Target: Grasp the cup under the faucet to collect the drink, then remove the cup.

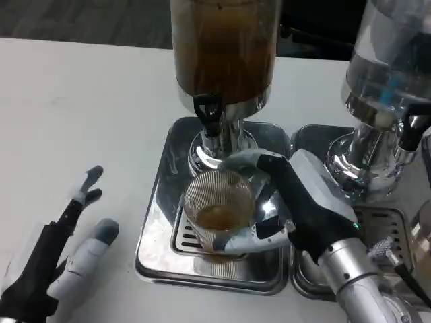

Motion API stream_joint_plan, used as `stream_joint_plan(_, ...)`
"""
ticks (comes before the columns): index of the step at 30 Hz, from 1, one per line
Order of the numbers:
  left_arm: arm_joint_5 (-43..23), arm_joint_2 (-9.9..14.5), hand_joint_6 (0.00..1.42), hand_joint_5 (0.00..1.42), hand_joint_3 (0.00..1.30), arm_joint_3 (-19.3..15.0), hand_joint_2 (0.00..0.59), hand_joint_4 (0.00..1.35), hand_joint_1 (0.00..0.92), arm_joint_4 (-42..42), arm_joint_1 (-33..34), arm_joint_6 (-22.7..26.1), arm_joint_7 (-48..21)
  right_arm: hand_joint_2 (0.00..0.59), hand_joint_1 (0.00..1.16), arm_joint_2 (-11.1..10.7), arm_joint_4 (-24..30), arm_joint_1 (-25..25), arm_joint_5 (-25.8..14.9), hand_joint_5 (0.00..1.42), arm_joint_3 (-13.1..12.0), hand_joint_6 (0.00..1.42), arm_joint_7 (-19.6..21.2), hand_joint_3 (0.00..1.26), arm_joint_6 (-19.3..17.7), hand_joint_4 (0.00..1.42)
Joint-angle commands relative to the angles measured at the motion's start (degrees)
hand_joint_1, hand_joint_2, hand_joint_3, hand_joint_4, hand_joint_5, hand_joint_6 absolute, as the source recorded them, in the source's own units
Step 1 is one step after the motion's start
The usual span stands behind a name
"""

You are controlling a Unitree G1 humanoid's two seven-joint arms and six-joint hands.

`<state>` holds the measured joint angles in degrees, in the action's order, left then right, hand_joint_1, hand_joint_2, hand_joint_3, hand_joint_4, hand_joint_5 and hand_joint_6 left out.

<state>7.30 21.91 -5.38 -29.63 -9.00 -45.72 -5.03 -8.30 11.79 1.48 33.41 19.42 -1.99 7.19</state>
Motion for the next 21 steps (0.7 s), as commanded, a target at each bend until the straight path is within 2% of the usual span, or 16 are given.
stream_joint_plan(1, -0.3, -0.1, 0.00, 0.10, 0.04, 0.5, 0.120, 0.00, 0.000, -0.7, 0.2, -0.6, -0.7, 0.058, 1.03, 1.0, 2.6, -0.4, -1.1, 0.97, -1.0, 1.38, -0.4, 0.76, 1.7, 0.84)
stream_joint_plan(13, -0.1, 0.0, 0.00, 0.10, 0.04, 0.9, 0.120, 0.00, 0.000, -0.7, 0.0, -0.9, -0.6, 0.064, 1.03, 0.6, 8.4, -0.3, -5.6, 0.97, -3.5, 1.38, -5.9, 0.77, 8.2, 0.85)
stream_joint_plan(21, 0.2, 0.5, 0.00, 0.10, 0.04, 0.8, 0.120, 0.00, 0.000, -0.3, -0.1, -1.1, -0.5, 0.070, 1.03, -0.6, 11.9, 0.3, -6.0, 0.97, -3.4, 1.38, -8.1, 0.77, 10.9, 0.86)
